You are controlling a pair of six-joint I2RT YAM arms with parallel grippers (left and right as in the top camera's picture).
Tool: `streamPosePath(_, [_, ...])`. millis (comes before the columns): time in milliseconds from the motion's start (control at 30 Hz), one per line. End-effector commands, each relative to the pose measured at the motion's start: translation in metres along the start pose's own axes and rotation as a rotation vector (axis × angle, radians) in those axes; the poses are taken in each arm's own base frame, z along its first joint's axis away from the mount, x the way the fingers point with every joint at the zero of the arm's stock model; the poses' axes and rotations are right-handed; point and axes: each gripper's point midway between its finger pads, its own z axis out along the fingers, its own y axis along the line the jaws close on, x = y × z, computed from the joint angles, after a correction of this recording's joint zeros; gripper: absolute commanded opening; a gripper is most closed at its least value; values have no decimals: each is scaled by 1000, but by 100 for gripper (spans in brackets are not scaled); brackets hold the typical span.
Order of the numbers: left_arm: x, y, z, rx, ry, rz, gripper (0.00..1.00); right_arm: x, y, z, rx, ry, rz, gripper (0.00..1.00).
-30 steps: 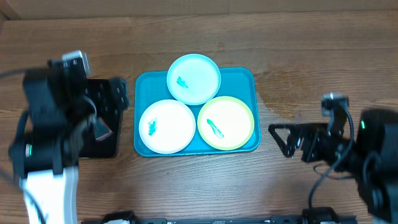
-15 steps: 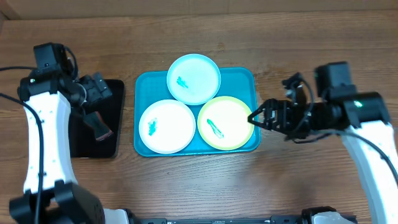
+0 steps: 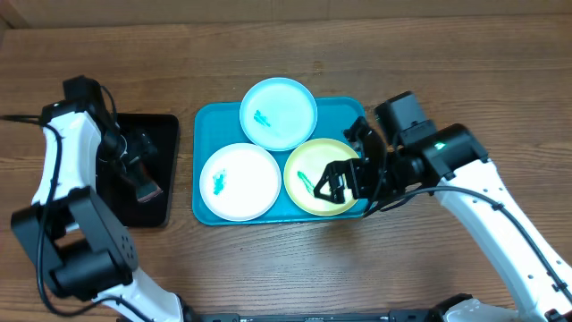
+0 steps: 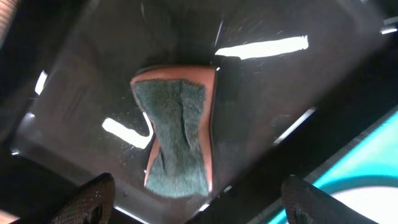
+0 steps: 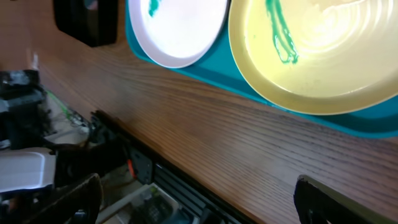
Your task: Clean dirty plates on tray and stack at the side
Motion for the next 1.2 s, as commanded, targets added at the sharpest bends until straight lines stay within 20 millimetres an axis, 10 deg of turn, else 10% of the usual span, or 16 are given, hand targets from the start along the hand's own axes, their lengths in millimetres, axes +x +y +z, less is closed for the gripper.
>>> streamPosePath(0, [3,7,23,-34,63,-12,87,-5,-3,0,95,-43,17,100])
streamPosePath(433, [16,17,79,-101,202,15,82,-6,8,5,84,-50,-34,100])
streamPosePath(800, [14,20,86,-119,203,16,4,-10,-3,4,145,-75,-34,100])
streamPosePath(1167, [-3,12,14,-100,176,34,4,-16,-10,7,175,-101,-39,100])
